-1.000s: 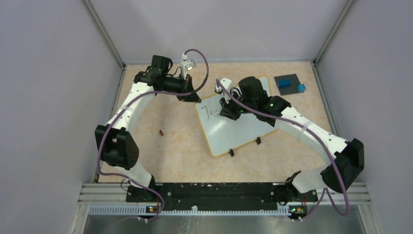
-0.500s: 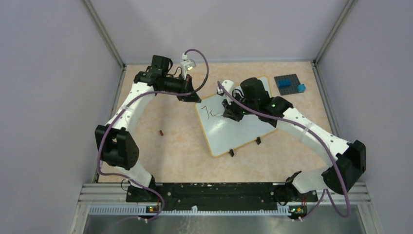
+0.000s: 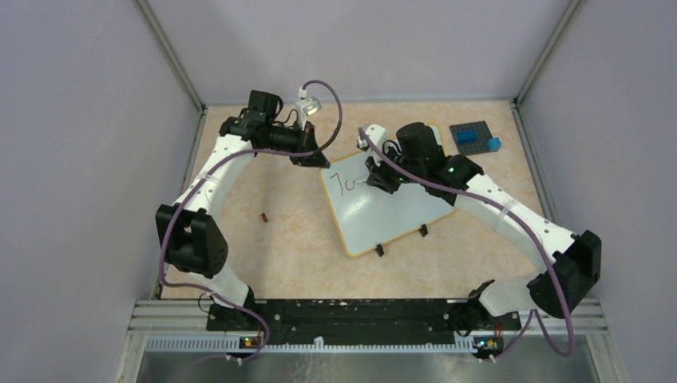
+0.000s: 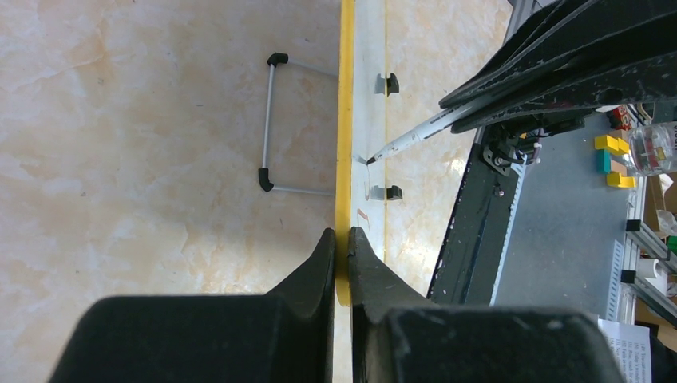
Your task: Write a sentence on the whiteboard
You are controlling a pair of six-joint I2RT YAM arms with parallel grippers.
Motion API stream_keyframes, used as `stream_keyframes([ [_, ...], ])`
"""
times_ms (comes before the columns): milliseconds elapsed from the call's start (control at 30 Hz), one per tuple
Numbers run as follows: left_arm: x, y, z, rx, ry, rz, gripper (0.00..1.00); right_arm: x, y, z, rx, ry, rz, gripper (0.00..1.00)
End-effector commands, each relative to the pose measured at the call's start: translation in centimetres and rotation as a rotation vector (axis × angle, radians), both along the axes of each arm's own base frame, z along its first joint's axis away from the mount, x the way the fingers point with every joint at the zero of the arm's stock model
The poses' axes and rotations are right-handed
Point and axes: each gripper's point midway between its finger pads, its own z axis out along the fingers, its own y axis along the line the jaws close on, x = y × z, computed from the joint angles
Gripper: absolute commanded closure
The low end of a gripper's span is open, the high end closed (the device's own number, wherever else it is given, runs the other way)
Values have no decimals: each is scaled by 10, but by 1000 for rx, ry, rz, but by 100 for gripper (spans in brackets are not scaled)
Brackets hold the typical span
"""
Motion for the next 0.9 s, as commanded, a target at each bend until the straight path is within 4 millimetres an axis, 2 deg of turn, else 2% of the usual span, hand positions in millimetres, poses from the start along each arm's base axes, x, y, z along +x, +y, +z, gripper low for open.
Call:
stream_keyframes([
  [0,-7,-1,15,-25,-57,-24,100,18,4,35,52,-91,-31,100],
  [633,-7,-1,14,-23,-59,-24,100,11,23,25,48,-58,21,100],
  [867,-6,-1,14,-20,-59,-21,100,2,20,38,88,-52,41,100],
])
